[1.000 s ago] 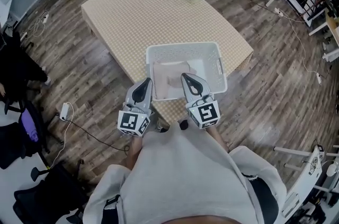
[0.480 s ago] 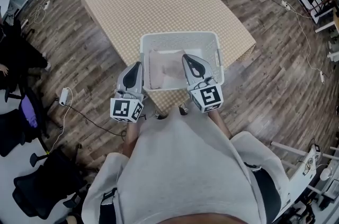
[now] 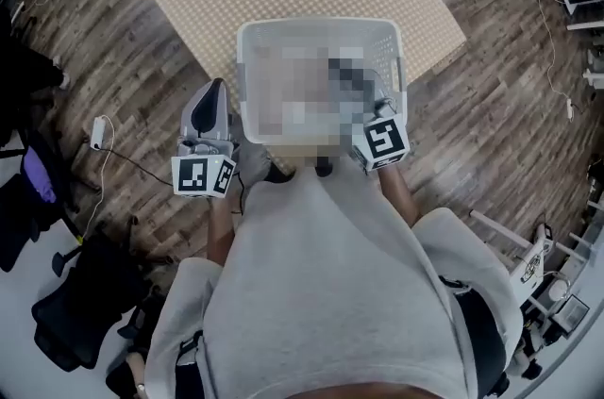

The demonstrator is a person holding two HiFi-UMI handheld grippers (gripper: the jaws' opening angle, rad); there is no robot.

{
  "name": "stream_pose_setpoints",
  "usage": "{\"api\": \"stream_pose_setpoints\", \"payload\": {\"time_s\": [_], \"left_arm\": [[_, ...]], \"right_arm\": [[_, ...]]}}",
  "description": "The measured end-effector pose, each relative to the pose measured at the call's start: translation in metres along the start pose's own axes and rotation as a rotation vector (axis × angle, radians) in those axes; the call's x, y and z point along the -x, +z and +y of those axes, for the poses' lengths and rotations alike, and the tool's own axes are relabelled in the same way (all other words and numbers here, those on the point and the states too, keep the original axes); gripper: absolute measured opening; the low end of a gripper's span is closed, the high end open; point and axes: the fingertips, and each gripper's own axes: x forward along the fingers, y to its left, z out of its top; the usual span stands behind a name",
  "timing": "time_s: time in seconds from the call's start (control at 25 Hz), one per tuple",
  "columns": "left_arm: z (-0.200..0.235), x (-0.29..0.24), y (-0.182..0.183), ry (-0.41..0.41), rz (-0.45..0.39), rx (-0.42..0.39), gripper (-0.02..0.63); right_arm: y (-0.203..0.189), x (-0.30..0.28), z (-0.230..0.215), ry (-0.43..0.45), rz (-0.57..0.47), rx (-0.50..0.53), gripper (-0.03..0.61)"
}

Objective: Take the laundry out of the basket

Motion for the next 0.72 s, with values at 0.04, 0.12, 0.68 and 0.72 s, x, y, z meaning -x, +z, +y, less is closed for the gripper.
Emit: {"api": "stream_pose_setpoints", "payload": {"time_s": [0.04, 0.12, 0.68, 0.72], "left_arm": [[0.005, -0.003, -0.004, 0.008, 0.008, 0.003, 0.009], [0.016, -0.008, -0.013, 0.029, 0.018, 0.010, 0.009], [0.036, -0.013, -0.048, 0.082, 0.066, 0.074, 0.009], [0.035, -0.012, -0.049, 0.084, 0.066, 0.075, 0.009]], "right_arm": [[-0.003, -0.006, -0.003, 0.009, 0.013, 0.003, -0.002], [-0.010, -0.018, -0.011, 0.028, 0.036, 0.011, -0.002], [-0.066, -0.050, 0.011, 0.253, 0.263, 0.366, -0.002], [-0.079, -0.050, 0.020, 0.301, 0.305, 0.496, -0.002]]}}
